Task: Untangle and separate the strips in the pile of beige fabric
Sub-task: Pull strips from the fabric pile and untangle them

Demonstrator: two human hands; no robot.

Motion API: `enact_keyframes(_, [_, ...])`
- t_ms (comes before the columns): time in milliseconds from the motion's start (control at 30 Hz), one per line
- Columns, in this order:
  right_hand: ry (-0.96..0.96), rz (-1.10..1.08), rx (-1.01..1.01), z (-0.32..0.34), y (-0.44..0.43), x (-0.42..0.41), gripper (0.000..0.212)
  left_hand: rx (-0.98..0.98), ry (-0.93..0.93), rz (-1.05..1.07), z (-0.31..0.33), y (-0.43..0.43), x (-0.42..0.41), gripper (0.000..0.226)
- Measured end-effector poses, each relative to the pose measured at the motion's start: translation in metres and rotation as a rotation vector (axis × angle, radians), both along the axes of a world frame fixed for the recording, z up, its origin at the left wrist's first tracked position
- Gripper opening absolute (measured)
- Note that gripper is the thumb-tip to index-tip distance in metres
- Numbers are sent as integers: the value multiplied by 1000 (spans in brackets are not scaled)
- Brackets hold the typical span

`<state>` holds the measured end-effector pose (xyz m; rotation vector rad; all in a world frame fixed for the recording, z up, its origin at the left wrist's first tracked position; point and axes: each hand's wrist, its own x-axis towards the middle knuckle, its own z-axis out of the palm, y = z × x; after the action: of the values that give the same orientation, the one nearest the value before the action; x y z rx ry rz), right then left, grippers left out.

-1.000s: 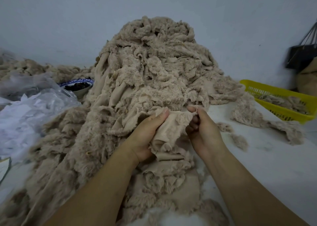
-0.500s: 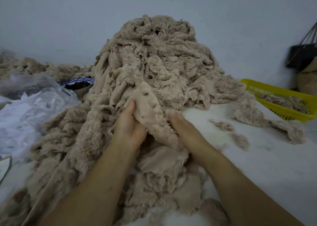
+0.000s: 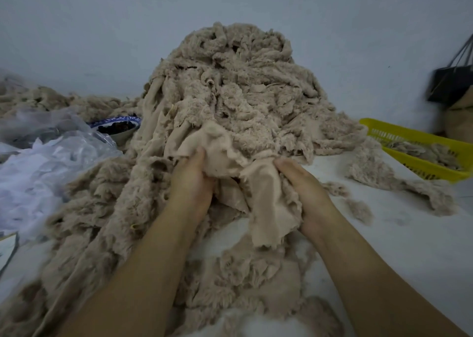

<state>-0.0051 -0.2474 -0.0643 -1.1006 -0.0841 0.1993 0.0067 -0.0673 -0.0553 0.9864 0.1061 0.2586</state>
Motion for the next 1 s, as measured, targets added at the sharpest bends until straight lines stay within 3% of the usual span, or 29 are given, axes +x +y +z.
enact_keyframes(100, [-7, -17, 169, 0, 0, 6, 14, 524, -50, -46, -1, -20, -17, 28])
enact_keyframes(167, [-25, -16, 207, -2, 1, 10, 23, 761, -155, -269, -2, -28, -26, 22])
enact_keyframes(233, [-39, -20, 205, -3, 2, 12, 25, 893, -193, -345, -7, -30, -26, 24])
enact_keyframes(300, [-63, -54, 197, -3, 4, 12, 26, 896, -134, -233, -10, -30, -21, 10])
enact_keyframes(367, [-91, -115, 142, -1, 4, 11, 26, 813, -72, -152, -11, -28, -17, 14])
enact_keyframes(500, [-173, -90, -237, -7, 6, 8, 16, 540, -38, -268, -10, -22, -15, 24])
enact_keyframes(600, [-173, 55, -403, -12, 9, 6, 17, 682, -20, -237, -12, -21, -15, 35])
enact_keyframes(733, [-148, 39, -552, -18, 6, 9, 23, 949, -100, -10, -14, -15, -10, 46])
enact_keyframes(800, [-102, -12, -288, -13, 4, 12, 28, 963, -199, 99, -13, -13, -10, 47])
enact_keyframes(900, [-7, -234, 575, 3, -18, 19, 23, 929, -316, 313, -9, -9, -13, 26])
enact_keyframes(933, [13, -297, 705, 5, -28, 20, 19, 924, -328, 390, -9, -8, -12, 20])
enact_keyframes(1000, [75, -328, 609, 2, -31, 17, 31, 951, -301, 479, -10, -4, -8, 11])
